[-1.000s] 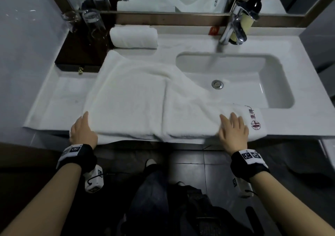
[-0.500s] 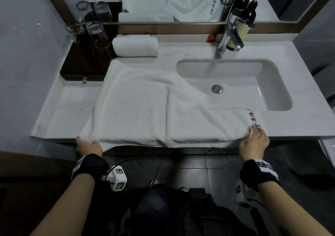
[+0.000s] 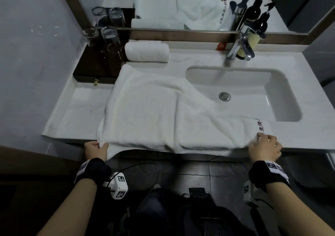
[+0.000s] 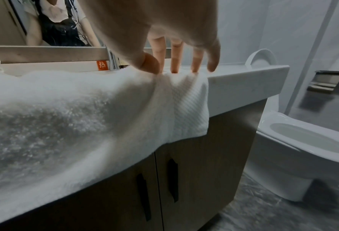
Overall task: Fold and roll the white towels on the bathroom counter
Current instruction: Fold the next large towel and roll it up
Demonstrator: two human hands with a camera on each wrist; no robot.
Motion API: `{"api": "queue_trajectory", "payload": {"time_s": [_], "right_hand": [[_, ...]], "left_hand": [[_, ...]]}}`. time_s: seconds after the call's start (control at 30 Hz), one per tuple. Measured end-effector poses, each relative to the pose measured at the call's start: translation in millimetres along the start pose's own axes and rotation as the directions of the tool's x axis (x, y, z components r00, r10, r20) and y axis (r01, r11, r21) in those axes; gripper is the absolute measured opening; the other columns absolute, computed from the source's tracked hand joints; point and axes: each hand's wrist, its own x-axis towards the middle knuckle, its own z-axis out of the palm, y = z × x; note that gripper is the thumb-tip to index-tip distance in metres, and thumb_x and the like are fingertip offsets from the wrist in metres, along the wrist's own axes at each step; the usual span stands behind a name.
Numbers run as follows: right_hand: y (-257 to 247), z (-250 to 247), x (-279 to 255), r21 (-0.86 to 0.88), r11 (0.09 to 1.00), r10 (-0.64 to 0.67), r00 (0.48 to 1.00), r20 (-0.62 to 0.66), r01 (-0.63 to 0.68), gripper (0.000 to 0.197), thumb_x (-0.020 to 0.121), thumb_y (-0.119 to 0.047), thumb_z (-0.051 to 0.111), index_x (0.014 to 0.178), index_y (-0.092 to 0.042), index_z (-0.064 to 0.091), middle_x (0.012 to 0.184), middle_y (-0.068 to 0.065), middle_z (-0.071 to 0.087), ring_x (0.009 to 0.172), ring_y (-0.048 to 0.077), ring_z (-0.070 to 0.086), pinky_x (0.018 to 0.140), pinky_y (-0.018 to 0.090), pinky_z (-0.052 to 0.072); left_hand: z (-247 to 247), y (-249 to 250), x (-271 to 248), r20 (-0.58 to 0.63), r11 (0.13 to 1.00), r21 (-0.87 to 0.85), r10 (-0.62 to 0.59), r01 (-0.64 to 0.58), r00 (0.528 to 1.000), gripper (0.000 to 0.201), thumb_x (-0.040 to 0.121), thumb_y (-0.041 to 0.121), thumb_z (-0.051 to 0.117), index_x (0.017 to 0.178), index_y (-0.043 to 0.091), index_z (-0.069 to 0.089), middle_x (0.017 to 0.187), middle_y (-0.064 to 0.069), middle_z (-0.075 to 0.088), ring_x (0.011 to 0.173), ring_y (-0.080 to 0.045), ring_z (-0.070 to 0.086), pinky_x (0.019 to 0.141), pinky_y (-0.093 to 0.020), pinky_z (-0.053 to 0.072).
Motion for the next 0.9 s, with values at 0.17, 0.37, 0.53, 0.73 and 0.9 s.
{"api": "queue_trajectory", "payload": {"time_s": [0.17,0.37,0.53,0.73,0.9], "right_hand": [[5.7,-3.7,9.0,0.09,0.996,-0.01,0.999,0.047,0.005,0.042,0.082,0.007,0.051,0.121,-0.007,0.055,0.131,0.025,0.038,0.118,0.045,0.033,0.098,0.043,0.032],[-5.4,-11.2,6.1,0.107,0.979,0.162,0.983,0.091,-0.172,0.06,0.081,0.001,0.053,0.137,-0.006,0.034,0.141,0.022,0.031,0.125,0.043,0.027,0.096,0.052,0.036],[-6.7,-20.4,12.8,0.026,0.969,0.237,0.958,0.16,-0.244,0.063,0.077,-0.009,0.065,0.132,0.001,0.036,0.135,0.025,0.036,0.126,0.042,0.03,0.098,0.053,0.036],[-3.9,-31.9,27.3,-0.11,0.949,0.316,0.9,0.3,-0.296,0.07,0.066,-0.027,0.076,0.122,0.003,0.044,0.129,0.025,0.04,0.125,0.039,0.032,0.097,0.048,0.036],[-12.7,-30.6,16.1,-0.092,0.988,0.146,0.959,0.241,-0.127,0.046,0.072,-0.025,0.069,0.109,-0.003,0.054,0.117,0.025,0.052,0.113,0.041,0.047,0.09,0.046,0.041]], "left_hand": [[7.8,8.9,-13.5,0.087,0.99,0.013,0.142,-0.144,0.986,0.027,0.076,0.002,0.068,0.099,0.002,0.053,0.097,-0.024,0.06,0.086,-0.035,0.057,0.073,-0.036,0.04],[13.5,32.6,-21.6,0.149,0.968,0.075,0.227,-0.24,0.962,0.024,0.077,0.009,0.068,0.088,0.013,0.047,0.087,-0.01,0.054,0.078,-0.024,0.049,0.069,-0.03,0.034],[18.9,43.7,-23.8,0.27,0.94,0.161,0.251,-0.301,0.93,0.031,0.078,0.014,0.067,0.101,0.007,0.047,0.095,-0.011,0.057,0.085,-0.029,0.053,0.072,-0.031,0.037],[22.9,51.7,-31.2,0.307,0.934,0.149,0.269,-0.325,0.913,0.025,0.083,0.025,0.066,0.092,0.01,0.048,0.089,-0.009,0.058,0.089,-0.029,0.058,0.073,-0.029,0.037],[22.4,52.5,-33.7,0.329,0.892,0.235,0.301,-0.386,0.895,0.028,0.086,0.021,0.062,0.1,-0.002,0.056,0.103,-0.023,0.059,0.099,-0.038,0.056,0.079,-0.036,0.04]]}}
